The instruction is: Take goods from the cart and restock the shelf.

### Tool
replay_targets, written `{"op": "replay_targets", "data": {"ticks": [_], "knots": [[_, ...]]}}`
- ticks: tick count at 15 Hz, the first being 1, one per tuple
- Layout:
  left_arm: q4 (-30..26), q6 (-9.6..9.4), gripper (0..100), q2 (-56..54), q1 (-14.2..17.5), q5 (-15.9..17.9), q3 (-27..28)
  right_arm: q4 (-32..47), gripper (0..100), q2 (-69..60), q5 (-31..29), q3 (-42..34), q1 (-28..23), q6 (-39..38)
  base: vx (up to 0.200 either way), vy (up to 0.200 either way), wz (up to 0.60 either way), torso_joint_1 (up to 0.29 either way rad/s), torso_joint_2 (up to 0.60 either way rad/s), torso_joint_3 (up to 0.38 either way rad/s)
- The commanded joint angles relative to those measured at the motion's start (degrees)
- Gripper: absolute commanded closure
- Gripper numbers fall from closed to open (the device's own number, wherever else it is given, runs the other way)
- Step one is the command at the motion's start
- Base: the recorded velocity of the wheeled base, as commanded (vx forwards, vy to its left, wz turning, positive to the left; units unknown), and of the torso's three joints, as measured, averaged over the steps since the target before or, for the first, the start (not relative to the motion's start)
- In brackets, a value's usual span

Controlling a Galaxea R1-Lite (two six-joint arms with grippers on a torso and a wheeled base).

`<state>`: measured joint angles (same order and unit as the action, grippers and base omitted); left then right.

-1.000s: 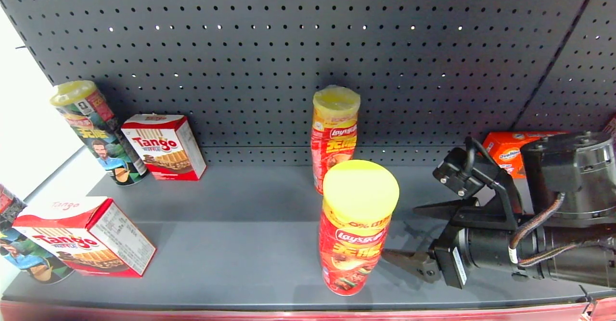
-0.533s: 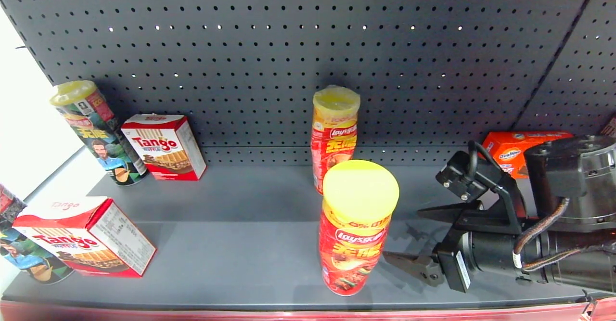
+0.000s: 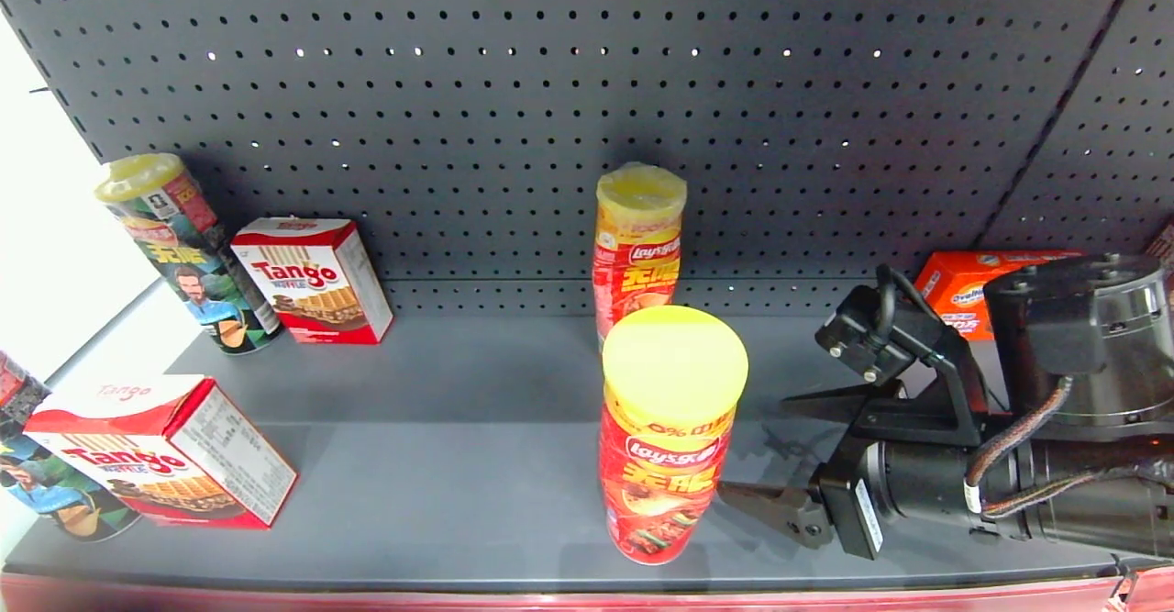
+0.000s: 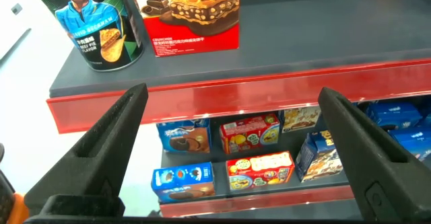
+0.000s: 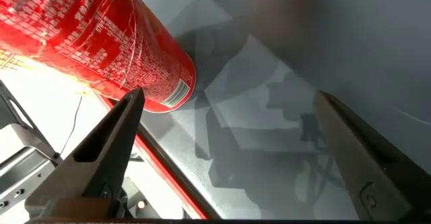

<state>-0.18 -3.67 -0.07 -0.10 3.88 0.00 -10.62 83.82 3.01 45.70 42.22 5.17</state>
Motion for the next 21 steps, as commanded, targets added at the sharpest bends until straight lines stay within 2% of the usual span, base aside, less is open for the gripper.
{"op": "replay_targets", "data": {"ticks": [1,6,10,11,12,14,15,17,19,21], "knots": [[0.0,-0.02,0,0.1,0.0,0.1,0.0,0.0,0,0.0,0.1,0.1,0.1,0.0,0.0,0.0,0.0,0.0,0.0,0.0],[0.0,-0.02,0,0.1,0.0,0.0,0.0,-1.2,0,-0.2,-0.1,-0.4,-0.9,-0.1,0.0,0.0,0.0,0.0,0.0,0.0],[0.0,-0.02,0,0.1,0.0,0.1,0.0,-3.4,0,-8.3,-0.4,0.4,-11.4,-0.1,0.0,0.0,0.0,0.0,0.0,0.0],[0.0,-0.02,0,0.1,0.0,0.6,0.0,-3.4,0,-13.9,-0.4,-0.4,-17.1,-0.1,0.0,0.0,0.0,0.0,0.0,0.0],[0.0,-0.02,0,0.1,0.0,1.0,0.0,-3.4,0,-16.1,-0.4,-1.1,-19.3,-0.1,0.0,0.0,0.0,0.0,0.0,0.0],[0.0,-0.02,0,0.1,0.0,1.8,0.0,-2.7,0,-33.9,0.4,-12.2,-35.9,0.4,0.0,0.0,0.0,0.0,0.0,0.0],[0.0,-0.02,0,0.1,0.0,1.8,0.0,-2.6,0,-41.9,-0.1,-18.3,-39.0,0.5,0.0,0.0,0.0,0.0,0.0,0.0],[0.0,-0.02,0,0.1,0.0,1.8,0.0,-2.1,0,-54.5,-0.6,-27.4,-40.3,1.3,0.0,0.0,0.0,0.0,0.0,0.0],[-0.2,-0.02,0,0.1,0.0,1.8,0.0,1.1,0,-61.0,-1.9,-30.4,-41.5,3.4,0.0,0.0,0.0,0.0,0.0,0.0],[0.0,-0.2,0,0.1,0.0,1.9,0.0,11.8,0,-69.0,-2.1,-30.6,-41.9,3.4,0.0,0.0,0.0,0.0,0.0,0.0]]}}
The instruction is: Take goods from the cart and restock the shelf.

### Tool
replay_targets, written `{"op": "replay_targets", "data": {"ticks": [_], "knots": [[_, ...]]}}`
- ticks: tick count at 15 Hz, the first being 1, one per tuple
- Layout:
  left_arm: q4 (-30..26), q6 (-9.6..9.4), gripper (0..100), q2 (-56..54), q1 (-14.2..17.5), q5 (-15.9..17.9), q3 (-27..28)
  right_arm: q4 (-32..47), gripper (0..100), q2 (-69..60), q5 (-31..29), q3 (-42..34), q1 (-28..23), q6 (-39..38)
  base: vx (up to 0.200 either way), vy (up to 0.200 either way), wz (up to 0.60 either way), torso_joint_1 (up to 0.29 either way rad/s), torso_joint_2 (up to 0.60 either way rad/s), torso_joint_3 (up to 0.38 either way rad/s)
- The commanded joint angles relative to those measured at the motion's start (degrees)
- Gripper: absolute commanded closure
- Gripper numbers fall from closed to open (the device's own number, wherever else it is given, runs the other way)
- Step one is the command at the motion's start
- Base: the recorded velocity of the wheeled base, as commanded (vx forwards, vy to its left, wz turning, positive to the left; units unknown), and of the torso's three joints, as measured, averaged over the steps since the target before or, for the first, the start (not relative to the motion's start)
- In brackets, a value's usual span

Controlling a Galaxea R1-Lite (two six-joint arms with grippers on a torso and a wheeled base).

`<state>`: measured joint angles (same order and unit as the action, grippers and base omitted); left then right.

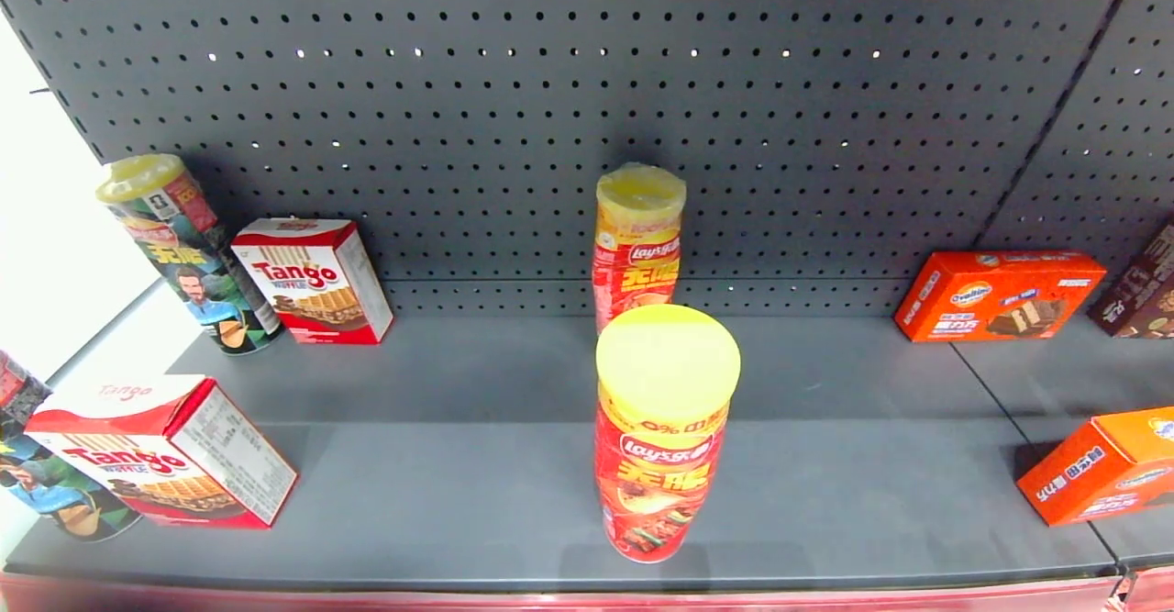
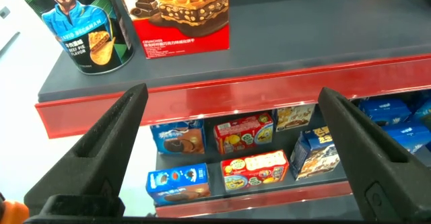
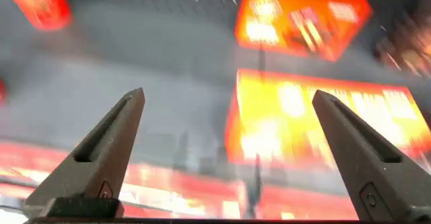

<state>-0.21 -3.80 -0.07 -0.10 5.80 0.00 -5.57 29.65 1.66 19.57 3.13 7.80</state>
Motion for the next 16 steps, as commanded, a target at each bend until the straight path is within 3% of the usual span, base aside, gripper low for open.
{"op": "replay_targets", "data": {"ticks": [1,4,6,9,16], "knots": [[0.0,-0.06,0,0.1,0.0,0.0,0.0,9.6,0,-17.4,-1.0,-4.5,-3.7,0.8,0.0,0.0,0.0,0.0,0.0,0.0],[0.0,-0.15,0,0.1,0.0,0.0,0.0,10.8,0,-28.1,-1.1,-12.3,-4.5,-1.9,0.0,0.0,0.0,0.0,0.0,0.0],[0.0,-0.15,0,0.1,0.0,0.1,0.0,4.1,0,-29.6,-5.8,-18.7,-4.0,-2.7,0.0,0.0,0.0,0.0,0.0,0.0],[0.0,-0.15,0,0.1,0.0,0.1,0.0,5.6,0,-29.6,0.2,-19.6,-3.9,-6.5,0.0,0.0,0.0,0.0,0.0,0.0],[0.0,-0.15,0,0.1,0.0,0.1,0.0,6.1,0,-29.6,-0.3,-19.5,-4.0,-6.8,0.0,0.0,0.0,0.0,0.0,0.0]]}}
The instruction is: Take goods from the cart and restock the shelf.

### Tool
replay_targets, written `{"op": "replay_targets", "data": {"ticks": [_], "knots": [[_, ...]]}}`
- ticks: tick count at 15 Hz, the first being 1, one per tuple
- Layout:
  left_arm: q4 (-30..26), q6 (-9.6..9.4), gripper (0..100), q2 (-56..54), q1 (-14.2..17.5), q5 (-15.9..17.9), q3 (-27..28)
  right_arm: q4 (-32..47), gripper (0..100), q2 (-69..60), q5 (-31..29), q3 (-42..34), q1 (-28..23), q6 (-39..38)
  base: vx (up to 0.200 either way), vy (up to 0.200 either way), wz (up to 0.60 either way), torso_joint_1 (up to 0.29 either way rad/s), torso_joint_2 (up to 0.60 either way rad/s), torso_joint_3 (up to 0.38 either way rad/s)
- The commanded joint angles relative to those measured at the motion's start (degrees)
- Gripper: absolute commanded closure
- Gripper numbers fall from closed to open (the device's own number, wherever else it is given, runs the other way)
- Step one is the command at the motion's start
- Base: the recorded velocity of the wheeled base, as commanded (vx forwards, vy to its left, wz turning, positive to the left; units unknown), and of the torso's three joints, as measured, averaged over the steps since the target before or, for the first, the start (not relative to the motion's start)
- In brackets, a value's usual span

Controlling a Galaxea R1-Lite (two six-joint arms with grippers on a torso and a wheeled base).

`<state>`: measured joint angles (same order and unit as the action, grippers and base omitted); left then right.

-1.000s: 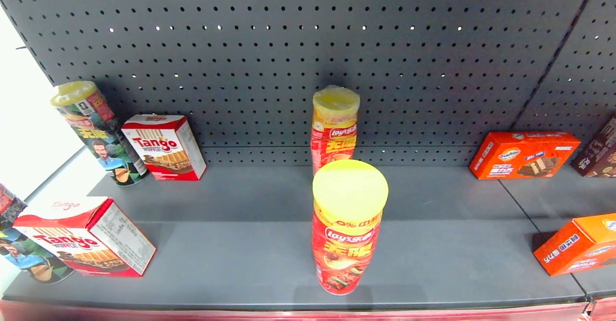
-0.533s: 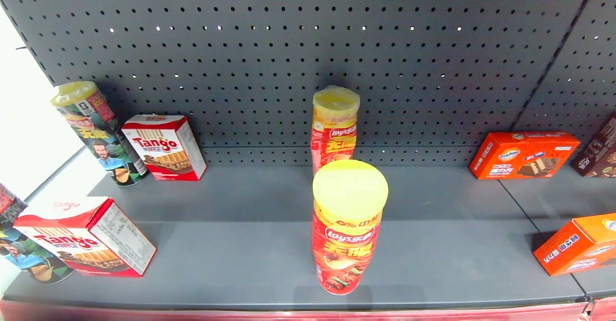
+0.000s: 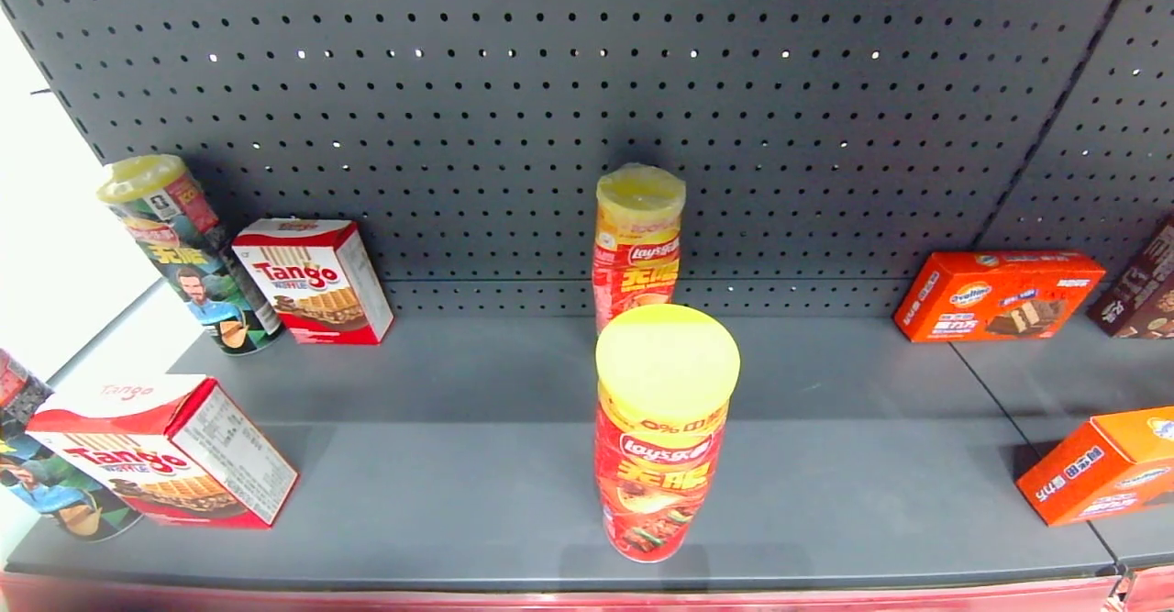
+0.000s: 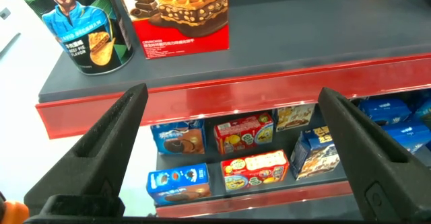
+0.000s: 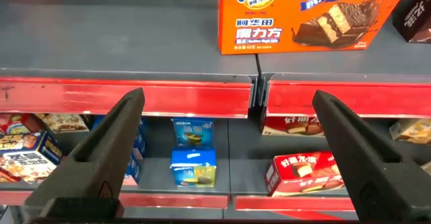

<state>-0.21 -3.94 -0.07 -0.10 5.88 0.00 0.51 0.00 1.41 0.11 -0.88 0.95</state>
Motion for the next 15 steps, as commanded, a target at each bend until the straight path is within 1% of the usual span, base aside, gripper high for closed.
{"op": "replay_targets", "data": {"ticks": [1,6,7,9,10,15], "knots": [[0.0,0.07,0,0.1,0.0,-0.2,0.0,-0.1,0,0.0,0.0,0.0,0.1,0.0,0.0,0.0,0.0,0.0,0.0,0.0],[0.0,0.07,0,0.1,0.0,-0.1,0.0,-0.1,0,0.0,0.0,0.0,0.1,-0.1,0.0,0.0,0.0,0.0,0.0,0.0],[0.0,-0.19,0,0.1,0.0,-0.3,0.0,-0.1,0,0.0,0.0,0.0,0.1,-0.1,0.0,0.0,0.0,0.0,0.0,0.0],[0.0,-0.02,0,0.1,0.0,-0.9,0.0,-0.1,0,0.0,0.0,-0.1,0.1,0.0,-0.2,0.0,0.0,0.005,0.0,0.002],[0.0,-0.37,0,0.1,0.0,-0.8,0.0,-0.1,0,0.0,0.0,-0.1,0.1,-0.1,0.0,0.0,0.0,0.0,0.0,0.0],[0.0,-0.19,0,0.1,0.0,-0.6,0.0,-0.1,0,0.0,0.0,0.0,0.0,0.0,0.0,0.0,0.0,0.0,0.0,0.0]]}}
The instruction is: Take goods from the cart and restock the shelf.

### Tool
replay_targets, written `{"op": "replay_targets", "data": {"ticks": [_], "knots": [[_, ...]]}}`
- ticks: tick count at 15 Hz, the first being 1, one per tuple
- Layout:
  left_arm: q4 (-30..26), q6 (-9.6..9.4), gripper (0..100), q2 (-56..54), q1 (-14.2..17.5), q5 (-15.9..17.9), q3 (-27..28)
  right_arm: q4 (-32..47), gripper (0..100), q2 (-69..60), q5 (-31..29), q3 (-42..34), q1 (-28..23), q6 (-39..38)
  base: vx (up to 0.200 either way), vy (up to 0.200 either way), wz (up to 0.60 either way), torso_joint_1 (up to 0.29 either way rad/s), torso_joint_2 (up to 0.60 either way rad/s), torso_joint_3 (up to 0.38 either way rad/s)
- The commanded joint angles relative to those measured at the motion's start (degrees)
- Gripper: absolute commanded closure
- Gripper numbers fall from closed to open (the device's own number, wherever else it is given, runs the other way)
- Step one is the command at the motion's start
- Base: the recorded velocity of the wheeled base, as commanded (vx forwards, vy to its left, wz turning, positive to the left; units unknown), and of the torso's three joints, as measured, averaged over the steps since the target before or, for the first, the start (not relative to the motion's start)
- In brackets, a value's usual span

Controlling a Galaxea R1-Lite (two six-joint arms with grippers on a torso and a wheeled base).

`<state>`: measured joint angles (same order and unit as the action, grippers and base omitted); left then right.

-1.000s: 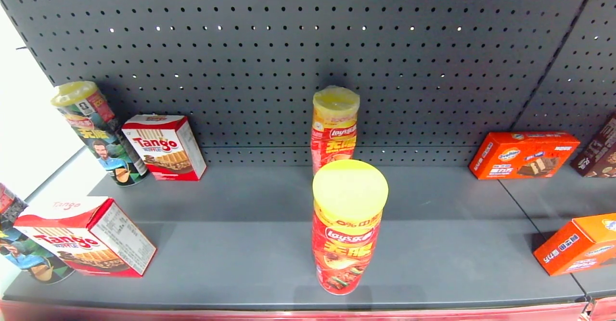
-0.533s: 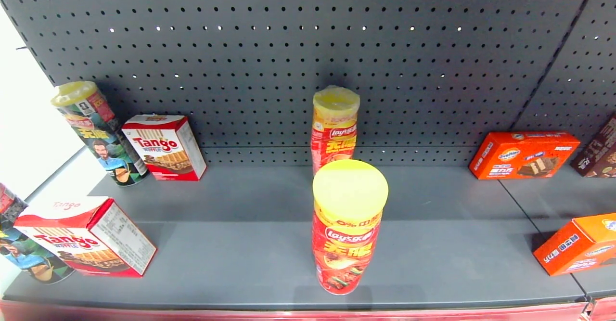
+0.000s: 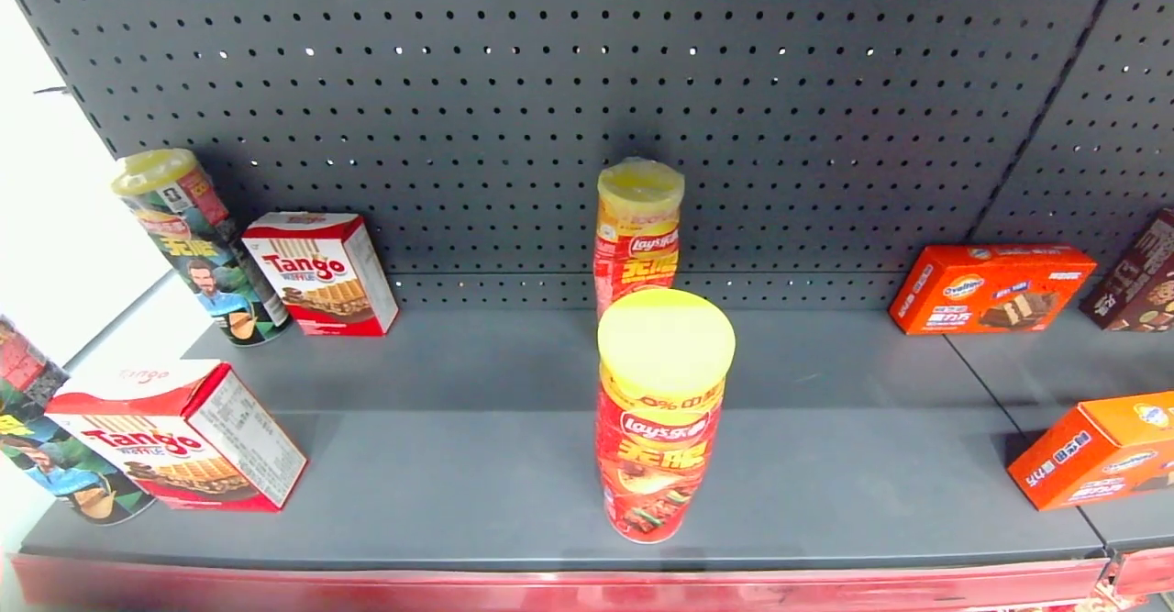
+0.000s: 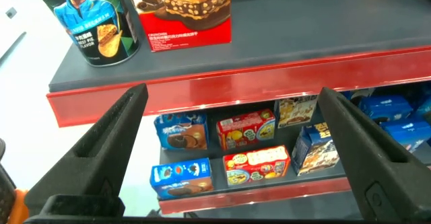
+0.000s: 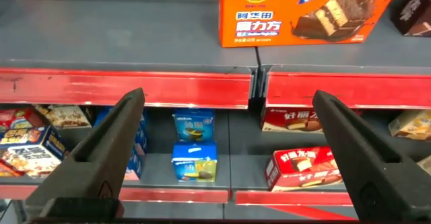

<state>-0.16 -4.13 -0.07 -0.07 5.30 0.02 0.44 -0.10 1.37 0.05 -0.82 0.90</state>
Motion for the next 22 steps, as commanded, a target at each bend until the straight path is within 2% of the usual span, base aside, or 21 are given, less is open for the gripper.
{"op": "replay_targets", "data": {"ticks": [1,3,6,22], "knots": [[0.0,-0.09,0,0.1,0.0,0.2,0.0,0.0,0,0.1,0.0,0.0,-0.1,0.0,-0.2,0.0,0.0,0.012,0.01,-0.002],[0.0,0.35,0,0.1,0.0,0.2,0.0,0.0,0,0.1,0.0,0.0,0.0,0.0,-0.2,0.0,0.0,0.012,0.01,0.0],[0.0,1.14,0,0.1,0.0,0.1,0.0,0.0,0,0.1,0.0,0.0,0.0,0.0,0.0,0.0,0.0,0.0,0.0,0.0],[0.0,1.23,0,0.1,0.1,0.1,0.0,0.0,0,0.1,0.0,0.0,0.0,0.0,0.0,0.0,0.0,0.0,0.0,0.0]]}}
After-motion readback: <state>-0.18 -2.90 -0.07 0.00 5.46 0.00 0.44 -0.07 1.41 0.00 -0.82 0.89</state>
